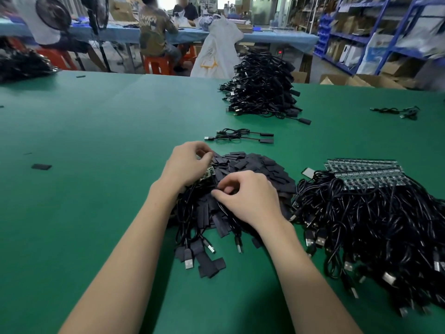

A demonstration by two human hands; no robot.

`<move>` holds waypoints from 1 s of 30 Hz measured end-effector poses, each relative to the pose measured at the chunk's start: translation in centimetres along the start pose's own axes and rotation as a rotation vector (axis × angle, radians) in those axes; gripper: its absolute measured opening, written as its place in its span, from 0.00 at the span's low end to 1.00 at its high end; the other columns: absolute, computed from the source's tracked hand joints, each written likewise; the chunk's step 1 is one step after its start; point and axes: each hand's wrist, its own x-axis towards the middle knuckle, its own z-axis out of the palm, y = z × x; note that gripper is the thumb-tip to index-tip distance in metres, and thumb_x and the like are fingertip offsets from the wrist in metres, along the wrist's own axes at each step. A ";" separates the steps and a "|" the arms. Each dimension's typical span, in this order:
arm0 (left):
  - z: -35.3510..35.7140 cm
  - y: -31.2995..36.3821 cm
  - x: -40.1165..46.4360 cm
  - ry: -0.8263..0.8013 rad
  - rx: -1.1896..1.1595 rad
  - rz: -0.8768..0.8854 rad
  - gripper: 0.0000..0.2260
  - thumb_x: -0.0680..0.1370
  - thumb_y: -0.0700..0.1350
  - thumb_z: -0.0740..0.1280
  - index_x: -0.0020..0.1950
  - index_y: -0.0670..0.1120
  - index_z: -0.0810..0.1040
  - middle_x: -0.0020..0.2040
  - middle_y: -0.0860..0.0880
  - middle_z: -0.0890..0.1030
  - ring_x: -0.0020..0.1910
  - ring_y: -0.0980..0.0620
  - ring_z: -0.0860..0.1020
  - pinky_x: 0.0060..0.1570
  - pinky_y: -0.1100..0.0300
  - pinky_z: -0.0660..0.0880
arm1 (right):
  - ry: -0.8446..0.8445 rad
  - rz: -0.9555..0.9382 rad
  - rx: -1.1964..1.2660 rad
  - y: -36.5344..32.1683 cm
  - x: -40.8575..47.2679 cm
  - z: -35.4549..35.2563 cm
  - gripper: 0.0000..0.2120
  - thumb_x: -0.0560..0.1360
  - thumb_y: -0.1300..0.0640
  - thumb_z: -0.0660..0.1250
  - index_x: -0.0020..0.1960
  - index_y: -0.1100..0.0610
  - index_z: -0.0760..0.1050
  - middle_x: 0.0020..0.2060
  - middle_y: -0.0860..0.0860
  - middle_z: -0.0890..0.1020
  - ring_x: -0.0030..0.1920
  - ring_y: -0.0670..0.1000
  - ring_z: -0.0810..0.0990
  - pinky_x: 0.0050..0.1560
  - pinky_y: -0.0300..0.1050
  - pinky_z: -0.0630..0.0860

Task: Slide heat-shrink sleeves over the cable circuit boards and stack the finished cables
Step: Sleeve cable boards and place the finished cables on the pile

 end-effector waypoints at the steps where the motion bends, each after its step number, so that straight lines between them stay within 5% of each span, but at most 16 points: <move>1: -0.2 0.0 0.0 -0.002 -0.009 -0.002 0.09 0.78 0.49 0.68 0.38 0.59 0.79 0.36 0.64 0.80 0.39 0.67 0.76 0.45 0.60 0.74 | -0.002 -0.007 -0.016 -0.1 -0.1 0.1 0.08 0.69 0.38 0.72 0.45 0.40 0.82 0.36 0.36 0.82 0.44 0.43 0.81 0.44 0.41 0.75; 7: -1.1 0.0 -0.2 -0.098 -0.028 -0.080 0.05 0.79 0.53 0.68 0.46 0.55 0.81 0.39 0.60 0.80 0.40 0.60 0.77 0.36 0.67 0.70 | -0.022 0.007 0.198 0.4 0.5 -0.4 0.05 0.69 0.53 0.74 0.35 0.46 0.81 0.26 0.41 0.80 0.32 0.39 0.78 0.41 0.36 0.74; 14: -1.3 0.6 -0.3 -0.377 0.147 -0.112 0.10 0.80 0.56 0.67 0.53 0.53 0.83 0.47 0.52 0.79 0.49 0.52 0.76 0.50 0.62 0.69 | -0.187 0.108 0.533 1.6 0.7 -2.3 0.08 0.68 0.52 0.80 0.43 0.49 0.82 0.31 0.48 0.85 0.29 0.42 0.80 0.37 0.37 0.73; 19: -2.1 1.0 -0.3 -0.338 -0.311 -0.110 0.06 0.77 0.51 0.74 0.45 0.50 0.83 0.32 0.60 0.80 0.30 0.62 0.74 0.35 0.68 0.70 | -0.166 0.187 0.637 2.4 0.6 -3.2 0.10 0.69 0.45 0.79 0.45 0.49 0.85 0.37 0.47 0.87 0.35 0.43 0.83 0.37 0.39 0.75; 26: -1.2 3.2 -1.1 -0.512 -0.871 -0.182 0.07 0.70 0.46 0.78 0.44 0.49 0.83 0.34 0.52 0.75 0.30 0.57 0.68 0.32 0.68 0.70 | -0.029 0.280 1.104 1.6 0.7 -3.1 0.03 0.72 0.55 0.78 0.45 0.53 0.86 0.38 0.50 0.87 0.38 0.46 0.82 0.37 0.37 0.77; 30: -0.7 4.1 -1.5 -0.583 -0.929 -0.192 0.09 0.68 0.47 0.76 0.47 0.48 0.84 0.49 0.48 0.80 0.48 0.51 0.72 0.50 0.64 0.71 | -0.033 0.331 1.228 1.8 0.7 -3.5 0.05 0.71 0.58 0.78 0.47 0.55 0.86 0.39 0.47 0.87 0.38 0.41 0.83 0.40 0.33 0.79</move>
